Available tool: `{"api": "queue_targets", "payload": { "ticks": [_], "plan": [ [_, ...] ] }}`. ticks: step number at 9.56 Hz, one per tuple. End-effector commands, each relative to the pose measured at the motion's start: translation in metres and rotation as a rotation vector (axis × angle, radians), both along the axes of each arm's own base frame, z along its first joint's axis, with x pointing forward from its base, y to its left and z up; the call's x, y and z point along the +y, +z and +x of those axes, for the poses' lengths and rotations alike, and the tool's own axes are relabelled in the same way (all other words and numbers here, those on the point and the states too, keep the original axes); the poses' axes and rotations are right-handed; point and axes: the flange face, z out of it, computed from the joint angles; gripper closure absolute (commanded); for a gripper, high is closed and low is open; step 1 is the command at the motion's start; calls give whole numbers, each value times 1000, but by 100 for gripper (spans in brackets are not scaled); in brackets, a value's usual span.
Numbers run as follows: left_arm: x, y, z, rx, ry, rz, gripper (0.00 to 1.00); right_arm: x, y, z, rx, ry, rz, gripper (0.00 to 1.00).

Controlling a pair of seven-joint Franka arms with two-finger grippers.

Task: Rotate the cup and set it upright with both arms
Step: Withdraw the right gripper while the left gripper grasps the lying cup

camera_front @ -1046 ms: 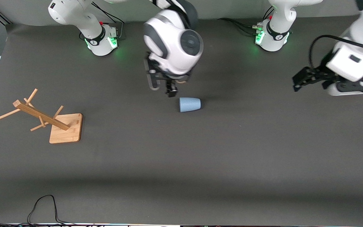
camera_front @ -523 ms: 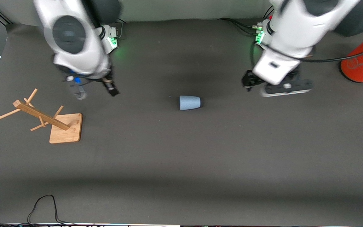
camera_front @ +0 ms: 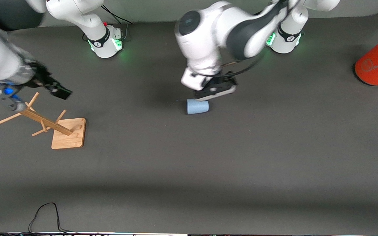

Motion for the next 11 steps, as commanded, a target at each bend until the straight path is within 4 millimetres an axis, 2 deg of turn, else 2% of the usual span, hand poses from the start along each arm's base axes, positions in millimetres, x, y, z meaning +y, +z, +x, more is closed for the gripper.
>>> {"api": "queue_targets", "payload": {
  "ticks": [1, 3, 5, 6, 8, 9, 11],
  "plan": [
    [-46, -39, 20, -9, 75, -35, 0, -39, 2, -8, -22, 120, 61, 0],
    [-79, -103, -10, -14, 39, 49, 0, -74, -9, -8, -99, 257, 108, 0],
    [-97, -162, -36, -7, 17, 124, 0, -95, -22, -2, -164, 425, 132, 0],
    [-99, -180, -43, -1, 7, 148, 0, -104, -23, 4, -198, 505, 135, 0],
    [-110, -207, -70, 21, -31, 184, 0, -100, -21, 10, -234, 597, 131, 0],
    [-109, -221, -73, 32, -37, 202, 6, -95, -20, 12, -249, 628, 128, 0],
    [-106, -226, -73, 35, -45, 224, 54, -94, -15, 15, -272, 713, 127, 0]
  ]
}}
